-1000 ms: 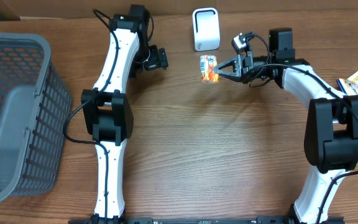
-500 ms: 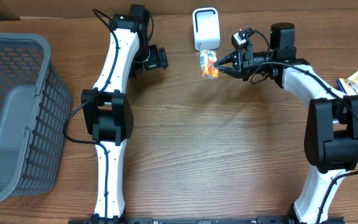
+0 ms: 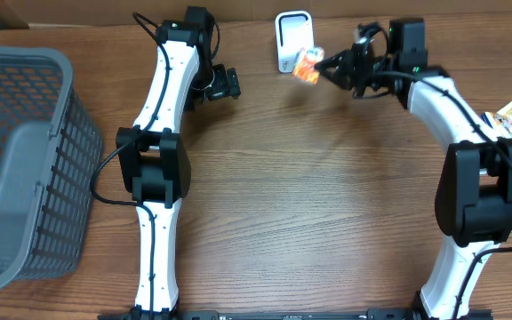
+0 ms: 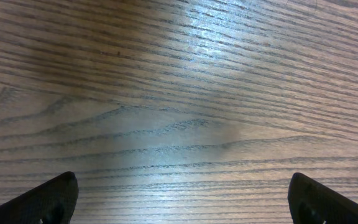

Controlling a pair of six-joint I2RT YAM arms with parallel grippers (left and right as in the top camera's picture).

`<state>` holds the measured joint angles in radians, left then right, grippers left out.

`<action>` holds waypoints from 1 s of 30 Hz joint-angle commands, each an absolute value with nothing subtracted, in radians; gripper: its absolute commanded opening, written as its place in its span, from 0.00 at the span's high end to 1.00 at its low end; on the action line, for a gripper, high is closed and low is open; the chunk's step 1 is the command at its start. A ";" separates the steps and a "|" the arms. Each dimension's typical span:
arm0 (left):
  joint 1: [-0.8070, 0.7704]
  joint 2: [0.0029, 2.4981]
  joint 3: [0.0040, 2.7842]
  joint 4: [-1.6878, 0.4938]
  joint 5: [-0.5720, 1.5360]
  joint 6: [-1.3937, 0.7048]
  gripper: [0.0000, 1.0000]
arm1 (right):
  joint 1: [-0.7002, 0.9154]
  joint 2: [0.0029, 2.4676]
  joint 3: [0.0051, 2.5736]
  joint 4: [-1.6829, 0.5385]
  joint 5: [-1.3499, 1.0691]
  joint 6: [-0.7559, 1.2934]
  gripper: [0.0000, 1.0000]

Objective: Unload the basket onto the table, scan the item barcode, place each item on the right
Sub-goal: 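Raise the orange pack to the scanner with the right gripper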

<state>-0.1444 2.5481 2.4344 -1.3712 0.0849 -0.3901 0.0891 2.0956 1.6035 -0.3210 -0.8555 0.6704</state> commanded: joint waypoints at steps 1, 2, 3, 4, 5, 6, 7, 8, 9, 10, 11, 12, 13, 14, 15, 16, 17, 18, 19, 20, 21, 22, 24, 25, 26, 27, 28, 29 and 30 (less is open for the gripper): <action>-0.151 2.553 2.449 -1.371 0.078 -0.389 0.00 | 0.102 2.095 1.732 -0.469 -0.381 0.472 0.96; -0.151 2.552 2.449 -1.371 0.078 -0.389 0.00 | 0.115 2.095 1.766 -0.527 -0.250 0.433 0.96; -0.151 2.552 2.449 -1.371 0.078 -0.389 0.00 | 0.128 2.095 1.789 -0.557 -0.160 0.402 0.96; -0.151 2.552 2.449 -1.371 0.077 -0.389 0.00 | 0.141 2.095 1.806 -0.572 -0.083 0.367 0.96; -0.151 2.553 2.449 -1.371 0.078 -0.389 0.00 | 0.167 2.095 1.827 -0.573 0.025 0.299 0.96; -0.151 2.552 2.449 -1.371 0.078 -0.389 0.00 | 0.183 2.095 1.831 -0.558 0.083 0.263 0.96; -0.151 2.553 2.449 -1.371 0.077 -0.389 0.00 | 0.198 2.095 1.831 -0.540 0.125 0.229 0.96; -0.151 2.552 2.449 -1.371 0.078 -0.389 0.00 | 0.215 2.095 1.831 -0.519 0.165 0.185 0.96; -0.151 2.552 2.449 -1.371 0.077 -0.389 0.00 | 0.236 2.097 1.830 -0.492 0.200 0.136 0.96; -0.151 2.553 2.449 -1.371 0.078 -0.389 0.00 | 0.253 2.100 1.830 -0.466 0.226 0.094 0.96; -0.151 2.553 2.449 -1.371 0.078 -0.389 0.00 | 0.271 2.101 1.830 -0.437 0.251 0.049 0.96; -0.151 2.553 2.449 -1.371 0.078 -0.389 0.00 | 0.291 2.105 1.830 -0.402 0.278 0.000 0.96; -0.151 2.552 2.449 -1.371 0.077 -0.389 0.00 | 0.310 2.109 1.830 -0.369 0.302 -0.044 0.96; -0.151 2.553 2.449 -1.371 0.077 -0.389 0.00 | 0.324 2.115 1.830 -0.341 0.322 -0.080 0.96; -0.151 2.552 2.449 -1.371 0.077 -0.389 0.00 | 0.355 2.133 1.830 -0.286 0.373 -0.181 0.96; -0.151 2.553 2.449 -1.371 0.077 -0.389 0.00 | 0.369 2.146 1.830 -0.259 0.414 -0.228 0.96; -0.151 2.552 2.449 -1.371 0.078 -0.389 0.00 | 0.380 2.162 1.830 -0.234 0.450 -0.266 0.96; -0.151 2.552 2.449 -1.371 0.078 -0.389 0.00 | 0.390 2.178 1.830 -0.213 0.472 -0.300 0.96; -0.151 2.552 2.449 -1.371 0.077 -0.389 0.00 | 0.400 2.198 1.830 -0.191 0.479 -0.343 0.96; -0.151 2.552 2.449 -1.371 0.077 -0.389 0.00 | 0.410 2.217 1.830 -0.174 0.480 -0.399 0.96; -0.151 2.552 2.449 -1.371 0.078 -0.389 0.00 | 0.419 2.233 1.830 -0.161 0.490 -0.445 0.96; -0.151 2.553 2.449 -1.371 0.077 -0.389 0.00 | 0.429 2.251 1.830 -0.140 0.515 -0.489 0.96; -0.151 2.552 2.449 -1.371 0.078 -0.389 0.00 | 0.442 2.278 1.830 -0.100 0.570 -0.545 0.96; -0.151 2.552 2.449 -1.371 0.078 -0.389 0.00 | 0.447 2.292 1.830 -0.078 0.592 -0.574 0.96; -0.151 2.552 2.449 -1.371 0.077 -0.389 0.00 | 0.451 2.302 1.830 -0.067 0.594 -0.600 0.96; -0.151 2.553 2.449 -1.371 0.078 -0.389 0.00 | 0.451 2.306 1.830 -0.067 0.589 -0.616 0.96; -0.151 2.552 2.449 -1.371 0.078 -0.389 0.00 | 0.452 2.313 1.830 -0.063 0.588 -0.627 0.96; -0.151 2.552 2.449 -1.371 0.078 -0.389 0.00 | 0.452 2.313 1.830 -0.058 0.595 -0.629 0.96; -0.151 2.552 2.449 -1.371 0.077 -0.389 0.00 | 0.451 2.313 1.830 -0.052 0.602 -0.628 0.96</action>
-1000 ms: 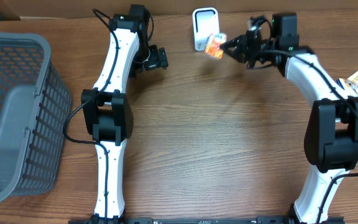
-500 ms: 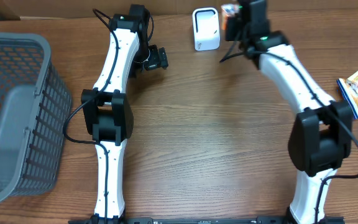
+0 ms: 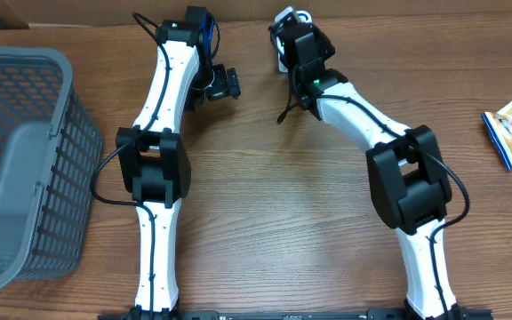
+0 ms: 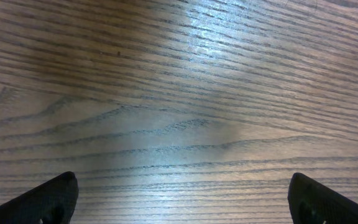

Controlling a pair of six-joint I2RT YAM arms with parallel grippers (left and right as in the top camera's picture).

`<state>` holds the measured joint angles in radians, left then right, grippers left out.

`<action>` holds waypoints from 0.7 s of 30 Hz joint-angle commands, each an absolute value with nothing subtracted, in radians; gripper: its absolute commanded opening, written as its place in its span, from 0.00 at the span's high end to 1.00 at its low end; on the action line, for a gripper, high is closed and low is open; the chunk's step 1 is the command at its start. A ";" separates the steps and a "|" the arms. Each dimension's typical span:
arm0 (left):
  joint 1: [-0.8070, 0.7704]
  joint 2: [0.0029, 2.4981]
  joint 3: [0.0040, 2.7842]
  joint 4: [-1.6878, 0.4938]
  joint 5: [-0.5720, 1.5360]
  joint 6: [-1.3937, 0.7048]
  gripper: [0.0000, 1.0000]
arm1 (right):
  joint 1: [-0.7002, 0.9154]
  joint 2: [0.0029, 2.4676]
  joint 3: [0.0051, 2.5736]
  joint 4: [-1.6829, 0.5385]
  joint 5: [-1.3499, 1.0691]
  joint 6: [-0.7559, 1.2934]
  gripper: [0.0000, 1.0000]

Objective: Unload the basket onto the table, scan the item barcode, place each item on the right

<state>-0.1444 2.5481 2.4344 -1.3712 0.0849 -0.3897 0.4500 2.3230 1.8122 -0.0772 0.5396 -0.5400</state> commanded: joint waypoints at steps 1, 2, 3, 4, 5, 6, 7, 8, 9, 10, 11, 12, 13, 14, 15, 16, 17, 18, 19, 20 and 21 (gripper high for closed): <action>-0.151 2.553 2.449 -1.371 0.078 -0.389 0.00 | 0.451 2.313 1.830 -0.046 0.603 -0.628 0.96; -0.151 2.552 2.449 -1.371 0.077 -0.389 0.00 | 0.451 2.313 1.830 -0.038 0.610 -0.625 0.96; -0.151 2.552 2.449 -1.371 0.078 -0.389 0.00 | 0.451 2.313 1.830 -0.034 0.616 -0.625 0.96; -0.151 2.552 2.449 -1.371 0.078 -0.389 0.00 | 0.451 2.313 1.830 -0.034 0.622 -0.625 0.96; -0.151 2.552 2.449 -1.371 0.078 -0.389 0.00 | 0.451 2.313 1.831 -0.033 0.635 -0.619 0.96; -0.151 2.553 2.449 -1.371 0.078 -0.389 0.00 | 0.451 2.313 1.831 -0.029 0.655 -0.615 0.96; -0.151 2.552 2.449 -1.371 0.078 -0.389 0.00 | 0.450 2.313 1.832 -0.014 0.699 -0.595 0.96; -0.151 2.552 2.449 -1.371 0.078 -0.389 0.00 | 0.444 2.312 1.835 0.002 0.742 -0.569 0.96; -0.151 2.553 2.449 -1.371 0.077 -0.389 0.00 | 0.434 2.312 1.841 0.020 0.792 -0.537 0.96; -0.151 2.553 2.449 -1.371 0.078 -0.389 0.00 | 0.423 2.309 1.851 0.020 0.828 -0.504 0.96; -0.151 2.552 2.449 -1.371 0.077 -0.389 0.00 | 0.409 2.305 1.864 0.000 0.857 -0.462 0.97; -0.151 2.552 2.449 -1.371 0.077 -0.389 0.00 | 0.396 2.299 1.876 -0.032 0.867 -0.424 0.97; -0.151 2.552 2.449 -1.371 0.077 -0.389 0.00 | 0.373 2.287 1.892 -0.095 0.867 -0.366 0.96; -0.151 2.552 2.449 -1.371 0.077 -0.389 0.00 | 0.364 2.282 1.899 -0.118 0.867 -0.344 0.96; -0.151 2.552 2.449 -1.371 0.078 -0.389 0.00 | 0.342 2.271 1.911 -0.172 0.867 -0.290 0.96; -0.151 2.552 2.449 -1.371 0.078 -0.389 0.00 | 0.313 2.256 1.921 -0.228 0.867 -0.222 0.96; -0.151 2.552 2.449 -1.371 0.077 -0.389 0.00 | 0.295 2.246 1.923 -0.259 0.867 -0.180 0.96; -0.151 2.553 2.449 -1.371 0.077 -0.389 0.00 | 0.263 2.229 1.926 -0.311 0.867 -0.114 0.96; -0.151 2.552 2.449 -1.371 0.078 -0.389 0.00 | 0.231 2.212 1.926 -0.362 0.867 -0.049 0.96; -0.151 2.553 2.449 -1.371 0.078 -0.389 0.00 | 0.196 2.196 1.926 -0.416 0.863 0.013 0.96; -0.151 2.552 2.449 -1.371 0.077 -0.389 0.00 | 0.162 2.181 1.926 -0.465 0.856 0.065 0.96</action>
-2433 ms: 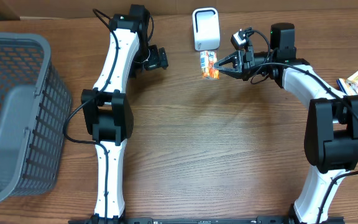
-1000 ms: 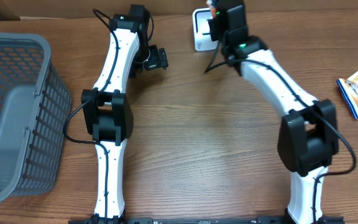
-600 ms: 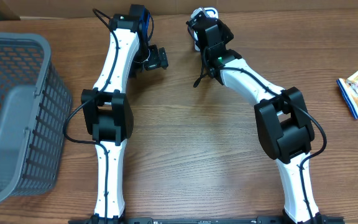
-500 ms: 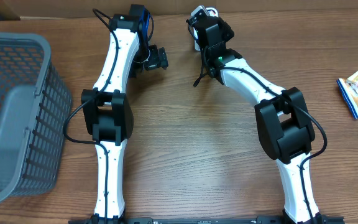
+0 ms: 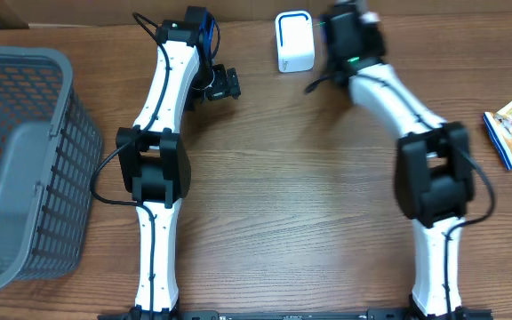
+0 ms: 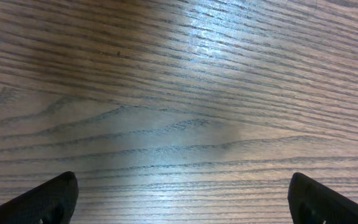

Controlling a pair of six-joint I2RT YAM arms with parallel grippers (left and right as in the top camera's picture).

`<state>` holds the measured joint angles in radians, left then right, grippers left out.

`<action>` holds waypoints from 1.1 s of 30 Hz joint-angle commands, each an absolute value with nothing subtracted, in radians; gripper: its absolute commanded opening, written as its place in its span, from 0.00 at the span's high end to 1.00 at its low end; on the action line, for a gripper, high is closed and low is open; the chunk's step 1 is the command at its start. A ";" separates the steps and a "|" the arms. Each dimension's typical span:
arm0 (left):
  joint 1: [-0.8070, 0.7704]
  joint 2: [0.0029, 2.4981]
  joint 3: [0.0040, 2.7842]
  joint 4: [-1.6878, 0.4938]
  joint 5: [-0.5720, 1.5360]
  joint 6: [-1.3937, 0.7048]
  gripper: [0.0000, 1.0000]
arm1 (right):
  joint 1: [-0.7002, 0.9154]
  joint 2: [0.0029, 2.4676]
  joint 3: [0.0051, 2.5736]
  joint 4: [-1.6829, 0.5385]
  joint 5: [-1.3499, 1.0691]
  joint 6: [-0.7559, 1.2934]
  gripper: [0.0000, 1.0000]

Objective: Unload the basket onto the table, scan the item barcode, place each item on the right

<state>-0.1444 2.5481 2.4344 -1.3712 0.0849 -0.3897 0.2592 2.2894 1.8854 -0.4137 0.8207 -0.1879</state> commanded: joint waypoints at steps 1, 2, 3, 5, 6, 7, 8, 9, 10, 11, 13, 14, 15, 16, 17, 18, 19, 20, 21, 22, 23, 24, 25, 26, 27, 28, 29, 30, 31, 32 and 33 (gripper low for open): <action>-0.151 2.553 2.449 -1.371 0.077 -0.389 0.00 | 0.122 2.167 1.926 -0.521 0.847 0.118 0.96; -0.151 2.552 2.449 -1.371 0.078 -0.389 0.00 | 0.073 2.153 1.926 -0.582 0.830 0.176 0.96; -0.151 2.553 2.449 -1.371 0.078 -0.389 0.00 | 0.037 2.146 1.926 -0.624 0.811 0.211 0.96; -0.151 2.552 2.449 -1.371 0.077 -0.389 0.00 | -0.058 2.138 1.926 -0.725 0.744 0.273 0.96; -0.151 2.552 2.449 -1.371 0.077 -0.389 0.00 | -0.130 2.138 1.925 -0.792 0.683 0.321 0.96; -0.151 2.553 2.449 -1.371 0.077 -0.389 0.00 | -0.178 2.138 1.925 -0.829 0.633 0.352 0.96; -0.151 2.553 2.449 -1.371 0.077 -0.389 0.00 | -0.218 2.140 1.924 -0.853 0.585 0.371 0.96; -0.151 2.553 2.449 -1.371 0.078 -0.389 0.00 | -0.265 2.140 1.924 -0.874 0.519 0.378 0.96; -0.151 2.552 2.449 -1.371 0.078 -0.389 0.00 | -0.354 2.140 1.924 -0.898 0.396 0.379 0.96; -0.151 2.552 2.449 -1.371 0.077 -0.389 0.00 | -0.396 2.140 1.924 -0.902 0.341 0.379 0.96; -0.151 2.552 2.449 -1.371 0.078 -0.389 0.00 | -0.458 2.140 1.924 -0.907 0.257 0.378 0.96; -0.151 2.552 2.449 -1.371 0.077 -0.389 0.00 | -0.490 2.140 1.924 -0.912 0.223 0.379 0.96; -0.151 2.552 2.449 -1.371 0.078 -0.389 0.00 | -0.517 2.140 1.924 -0.916 0.205 0.379 0.96; -0.151 2.553 2.449 -1.371 0.078 -0.389 0.00 | -0.542 2.140 1.924 -0.920 0.197 0.381 0.96; -0.151 2.552 2.449 -1.371 0.078 -0.389 0.00 | -0.561 2.140 1.924 -0.921 0.197 0.390 0.95; -0.151 2.552 2.449 -1.371 0.077 -0.389 0.00 | -0.580 2.140 1.924 -0.923 0.197 0.391 0.91; -0.151 2.552 2.449 -1.371 0.078 -0.389 0.00 | -0.596 2.140 1.924 -0.924 0.197 0.391 0.81; -0.151 2.552 2.449 -1.371 0.078 -0.389 0.00 | -0.607 2.140 1.924 -0.925 0.197 0.391 0.75; -0.151 2.552 2.449 -1.371 0.078 -0.389 0.00 | -0.617 2.140 1.924 -0.925 0.196 0.394 0.69; -0.151 2.552 2.449 -1.371 0.078 -0.389 0.00 | -0.624 2.140 1.924 -0.926 0.197 0.393 0.66; -0.151 2.552 2.449 -1.371 0.078 -0.389 0.00 | -0.628 2.140 1.924 -0.927 0.197 0.392 0.63; -0.151 2.552 2.449 -1.371 0.077 -0.389 0.00 | -0.631 2.140 1.924 -0.930 0.197 0.390 0.58; -0.151 2.552 2.449 -1.371 0.078 -0.389 0.00 | -0.633 2.140 1.924 -0.934 0.197 0.390 0.55; -0.151 2.553 2.449 -1.371 0.078 -0.389 0.00 | -0.633 2.140 1.924 -0.938 0.197 0.390 0.51; -0.151 2.552 2.449 -1.371 0.078 -0.389 0.00 | -0.633 2.140 1.924 -0.944 0.197 0.390 0.49; -0.151 2.552 2.449 -1.371 0.078 -0.389 0.00 | -0.633 2.140 1.924 -0.950 0.196 0.390 0.47; -0.151 2.552 2.449 -1.371 0.078 -0.389 0.00 | -0.633 2.138 1.924 -0.957 0.190 0.390 0.46; -0.151 2.553 2.449 -1.371 0.078 -0.389 0.00 | -0.633 2.133 1.924 -0.964 0.177 0.390 0.45; -0.151 2.552 2.449 -1.371 0.078 -0.389 0.00 | -0.633 2.128 1.925 -0.974 0.171 0.390 0.44; -0.151 2.553 2.449 -1.371 0.078 -0.389 0.00 | -0.633 2.104 1.925 -0.991 0.155 0.390 0.40; -0.151 2.552 2.449 -1.371 0.078 -0.389 0.00 | -0.631 2.088 1.925 -0.998 0.145 0.390 0.38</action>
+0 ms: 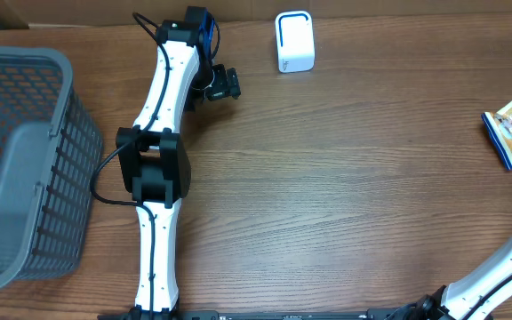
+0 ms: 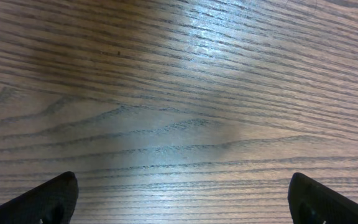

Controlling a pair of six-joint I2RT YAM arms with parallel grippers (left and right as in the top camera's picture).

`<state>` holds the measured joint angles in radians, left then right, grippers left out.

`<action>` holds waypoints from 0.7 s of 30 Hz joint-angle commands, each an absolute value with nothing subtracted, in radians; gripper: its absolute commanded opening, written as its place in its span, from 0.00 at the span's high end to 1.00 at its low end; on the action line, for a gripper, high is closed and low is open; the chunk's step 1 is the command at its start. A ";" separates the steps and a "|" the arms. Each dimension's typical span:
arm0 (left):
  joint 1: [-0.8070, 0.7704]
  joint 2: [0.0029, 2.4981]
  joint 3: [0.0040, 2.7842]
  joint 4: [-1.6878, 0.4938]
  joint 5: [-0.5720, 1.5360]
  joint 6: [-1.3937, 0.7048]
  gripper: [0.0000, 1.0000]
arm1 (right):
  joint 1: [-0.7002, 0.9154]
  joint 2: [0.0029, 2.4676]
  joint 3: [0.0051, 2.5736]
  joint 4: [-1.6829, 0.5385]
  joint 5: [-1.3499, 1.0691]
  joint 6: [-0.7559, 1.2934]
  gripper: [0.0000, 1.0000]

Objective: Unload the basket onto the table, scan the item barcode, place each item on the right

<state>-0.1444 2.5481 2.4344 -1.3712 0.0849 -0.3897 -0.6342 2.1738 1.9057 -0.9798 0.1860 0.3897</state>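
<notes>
The white barcode scanner (image 1: 294,42) stands upright at the back of the wooden table (image 1: 327,178). Snack packets lie at the right edge; the small orange packet held earlier is out of view. My left gripper (image 1: 227,84) hangs low over bare wood left of the scanner. In the left wrist view the left gripper (image 2: 182,202) is open, its black fingertips (image 2: 48,199) far apart in the bottom corners with only wood grain between them. Of my right arm (image 1: 492,276) only a lower link shows at the bottom right; its gripper is out of view.
A large grey mesh basket (image 1: 25,55) fills the left side of the table. A cardboard wall runs along the table's back edge behind the scanner.
My right arm, which reached up beside the scanner on its right, has gone out past the right edge of the overhead view. The left arm has not moved.
My right gripper first held a small orange packet right beside the scanner. Then the right arm leaned over the scanner from its lower right, then stood to its right. Now the arm is almost wholly out of view. The left gripper stayed open throughout.
</notes>
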 commanded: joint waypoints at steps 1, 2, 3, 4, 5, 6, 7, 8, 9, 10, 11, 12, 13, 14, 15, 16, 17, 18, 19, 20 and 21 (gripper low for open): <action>-0.151 2.552 2.449 -1.371 0.078 -0.389 0.00 | -0.630 2.065 1.925 -1.007 0.131 0.391 0.32; -0.151 2.552 2.449 -1.371 0.078 -0.389 0.00 | -0.630 2.037 1.925 -1.020 0.119 0.399 0.27; -0.151 2.552 2.449 -1.371 0.078 -0.389 0.00 | -0.630 2.012 1.925 -1.030 0.105 0.402 0.22; -0.151 2.552 2.449 -1.371 0.078 -0.389 0.00 | -0.630 1.980 1.925 -1.044 0.082 0.402 0.14; -0.151 2.553 2.449 -1.371 0.078 -0.389 0.00 | -0.630 1.952 1.925 -1.058 0.067 0.402 0.08; -0.151 2.552 2.449 -1.371 0.077 -0.389 0.00 | -0.630 1.918 1.925 -1.078 0.051 0.402 0.01; -0.151 2.552 2.449 -1.371 0.078 -0.389 0.00 | -0.629 1.884 1.925 -1.101 0.037 0.402 0.00; -0.151 2.552 2.449 -1.371 0.077 -0.389 0.00 | -0.629 1.856 1.925 -1.122 0.024 0.402 0.00; -0.151 2.553 2.449 -1.371 0.078 -0.389 0.00 | -0.628 1.827 1.925 -1.151 0.010 0.402 0.00; -0.151 2.552 2.449 -1.371 0.078 -0.389 0.00 | -0.628 1.803 1.925 -1.179 -0.009 0.401 0.00; -0.151 2.552 2.449 -1.371 0.078 -0.389 0.00 | -0.627 1.779 1.925 -1.212 -0.041 0.397 0.00; -0.151 2.552 2.449 -1.371 0.078 -0.389 0.00 | -0.626 1.760 1.924 -1.240 -0.073 0.392 0.00; -0.151 2.552 2.449 -1.371 0.078 -0.389 0.00 | -0.622 1.741 1.924 -1.274 -0.100 0.389 0.00; -0.151 2.552 2.449 -1.371 0.078 -0.389 0.00 | -0.620 1.730 1.924 -1.296 -0.111 0.389 0.00; -0.151 2.552 2.449 -1.371 0.077 -0.389 0.00 | -0.612 1.714 1.923 -1.331 -0.115 0.389 0.00; -0.151 2.552 2.449 -1.371 0.077 -0.389 0.00 | -0.605 1.701 1.920 -1.353 -0.114 0.385 0.00; -0.151 2.552 2.449 -1.371 0.078 -0.389 0.00 | -0.593 1.684 1.910 -1.367 -0.115 0.377 0.00; -0.151 2.552 2.449 -1.371 0.077 -0.389 0.00 | -0.581 1.668 1.896 -1.372 -0.115 0.369 0.00; -0.151 2.552 2.449 -1.371 0.077 -0.389 0.00 | -0.563 1.644 1.873 -1.371 -0.115 0.361 0.00; -0.151 2.552 2.449 -1.371 0.077 -0.389 0.00 | -0.539 1.615 1.841 -1.370 -0.114 0.348 0.00; -0.151 2.552 2.449 -1.371 0.077 -0.389 0.00 | -0.520 1.592 1.814 -1.368 -0.113 0.339 0.00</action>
